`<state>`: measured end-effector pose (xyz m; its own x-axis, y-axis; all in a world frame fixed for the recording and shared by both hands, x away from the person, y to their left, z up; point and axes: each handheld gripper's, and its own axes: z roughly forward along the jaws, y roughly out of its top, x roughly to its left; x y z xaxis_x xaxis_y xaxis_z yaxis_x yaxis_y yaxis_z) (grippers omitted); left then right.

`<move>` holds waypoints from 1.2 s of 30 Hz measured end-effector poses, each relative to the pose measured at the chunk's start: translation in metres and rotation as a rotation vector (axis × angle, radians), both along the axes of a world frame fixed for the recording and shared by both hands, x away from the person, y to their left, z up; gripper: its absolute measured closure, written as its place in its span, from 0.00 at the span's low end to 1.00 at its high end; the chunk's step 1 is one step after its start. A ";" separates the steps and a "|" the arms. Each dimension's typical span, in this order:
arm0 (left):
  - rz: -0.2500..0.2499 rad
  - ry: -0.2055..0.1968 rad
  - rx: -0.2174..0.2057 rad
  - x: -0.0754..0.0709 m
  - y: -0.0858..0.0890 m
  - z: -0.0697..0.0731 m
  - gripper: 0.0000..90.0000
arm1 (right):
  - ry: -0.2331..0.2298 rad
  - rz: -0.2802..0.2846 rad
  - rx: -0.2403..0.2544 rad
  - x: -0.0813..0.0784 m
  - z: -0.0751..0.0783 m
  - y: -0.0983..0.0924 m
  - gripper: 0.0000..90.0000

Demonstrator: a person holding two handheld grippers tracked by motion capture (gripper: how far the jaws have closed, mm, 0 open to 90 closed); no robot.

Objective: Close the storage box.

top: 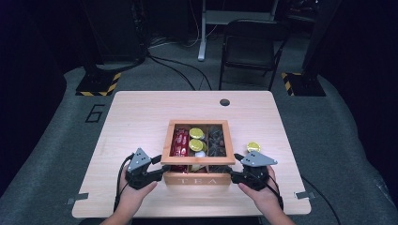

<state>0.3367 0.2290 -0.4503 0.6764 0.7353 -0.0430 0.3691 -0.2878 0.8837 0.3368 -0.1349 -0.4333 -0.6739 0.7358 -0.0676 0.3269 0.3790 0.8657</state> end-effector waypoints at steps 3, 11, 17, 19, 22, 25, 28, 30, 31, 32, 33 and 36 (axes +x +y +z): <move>-0.007 0.000 0.015 -0.003 -0.001 -0.006 0.59 | 0.003 0.009 -0.019 -0.003 -0.007 0.000 0.46; 0.006 0.007 0.019 -0.008 0.001 -0.016 0.55 | 0.049 0.010 -0.005 -0.006 -0.017 -0.001 0.47; -0.032 0.051 0.109 -0.014 -0.003 -0.025 0.52 | 0.072 0.028 0.032 -0.010 -0.019 -0.004 0.48; -0.022 0.027 0.060 -0.015 0.000 -0.024 0.51 | 0.081 0.028 0.027 -0.010 -0.020 -0.004 0.48; 0.004 0.011 0.033 -0.013 0.004 -0.018 0.50 | 0.098 0.026 0.014 -0.009 -0.024 -0.004 0.47; 0.009 0.035 0.035 -0.012 0.007 -0.020 0.47 | 0.092 0.029 0.008 -0.010 -0.024 -0.002 0.46; 0.015 0.073 0.021 -0.010 0.009 -0.024 0.42 | 0.079 0.028 0.002 -0.011 -0.024 -0.001 0.44; 0.004 0.095 0.014 -0.009 0.012 -0.024 0.40 | 0.075 0.026 -0.006 -0.011 -0.023 -0.002 0.43; 0.003 0.094 0.010 -0.008 0.013 -0.023 0.39 | 0.069 0.022 -0.003 -0.011 -0.023 -0.003 0.42; 0.010 0.083 0.000 -0.009 0.015 -0.022 0.39 | 0.072 0.020 -0.006 -0.011 -0.023 -0.004 0.41; 0.011 0.069 -0.003 -0.009 0.017 -0.021 0.39 | 0.066 0.018 -0.009 -0.010 -0.023 -0.006 0.40; 0.006 0.065 -0.026 -0.007 0.022 -0.020 0.36 | 0.060 0.014 -0.018 -0.010 -0.023 -0.009 0.39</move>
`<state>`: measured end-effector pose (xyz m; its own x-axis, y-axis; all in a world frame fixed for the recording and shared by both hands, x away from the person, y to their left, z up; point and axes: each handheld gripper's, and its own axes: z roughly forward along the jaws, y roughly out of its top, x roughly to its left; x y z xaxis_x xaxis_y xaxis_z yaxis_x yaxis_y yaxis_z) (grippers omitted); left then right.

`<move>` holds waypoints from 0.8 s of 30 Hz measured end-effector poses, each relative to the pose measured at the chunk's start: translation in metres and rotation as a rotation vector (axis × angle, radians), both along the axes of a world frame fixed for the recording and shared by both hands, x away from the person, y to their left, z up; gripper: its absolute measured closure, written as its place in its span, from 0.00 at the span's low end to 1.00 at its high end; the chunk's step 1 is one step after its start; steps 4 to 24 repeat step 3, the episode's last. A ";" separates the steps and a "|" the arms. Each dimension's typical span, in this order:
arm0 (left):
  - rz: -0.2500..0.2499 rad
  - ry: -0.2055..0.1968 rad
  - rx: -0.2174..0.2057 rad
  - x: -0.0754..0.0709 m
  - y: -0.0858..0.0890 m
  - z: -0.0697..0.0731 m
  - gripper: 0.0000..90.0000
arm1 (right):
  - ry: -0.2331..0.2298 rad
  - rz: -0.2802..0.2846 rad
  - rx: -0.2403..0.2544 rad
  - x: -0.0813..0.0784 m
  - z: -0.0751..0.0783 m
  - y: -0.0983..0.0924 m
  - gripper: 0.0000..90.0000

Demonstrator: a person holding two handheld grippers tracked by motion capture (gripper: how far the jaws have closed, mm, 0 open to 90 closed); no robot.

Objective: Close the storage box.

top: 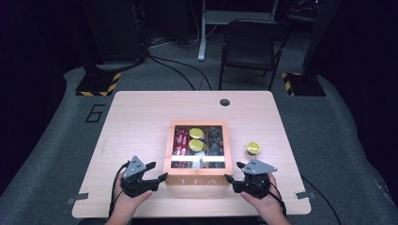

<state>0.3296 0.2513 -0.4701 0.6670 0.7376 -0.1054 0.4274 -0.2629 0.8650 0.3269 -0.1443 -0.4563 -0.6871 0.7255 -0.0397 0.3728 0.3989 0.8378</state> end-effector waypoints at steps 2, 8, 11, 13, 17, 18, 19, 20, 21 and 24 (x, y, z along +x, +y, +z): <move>0.007 0.012 -0.006 0.001 0.004 0.000 0.34 | 0.008 -0.004 0.009 0.000 -0.001 -0.006 0.38; 0.007 0.012 -0.006 0.001 0.004 0.000 0.34 | 0.006 -0.009 0.015 0.001 -0.001 -0.007 0.38; 0.007 0.012 -0.006 0.001 0.004 0.000 0.34 | 0.006 -0.009 0.015 0.001 -0.001 -0.007 0.38; 0.007 0.012 -0.006 0.001 0.004 0.000 0.34 | 0.006 -0.009 0.015 0.001 -0.001 -0.007 0.38; 0.007 0.012 -0.006 0.001 0.004 0.000 0.34 | 0.006 -0.009 0.015 0.001 -0.001 -0.007 0.38; 0.007 0.012 -0.006 0.001 0.004 0.000 0.34 | 0.006 -0.009 0.015 0.001 -0.001 -0.007 0.38; 0.007 0.012 -0.006 0.001 0.004 0.000 0.34 | 0.006 -0.009 0.015 0.001 -0.001 -0.007 0.38; 0.007 0.012 -0.006 0.001 0.004 0.000 0.34 | 0.006 -0.009 0.015 0.001 -0.001 -0.007 0.38; 0.007 0.012 -0.006 0.001 0.004 0.000 0.34 | 0.006 -0.009 0.015 0.001 -0.001 -0.007 0.38; 0.007 0.012 -0.006 0.001 0.004 0.000 0.34 | 0.006 -0.009 0.015 0.001 -0.001 -0.007 0.38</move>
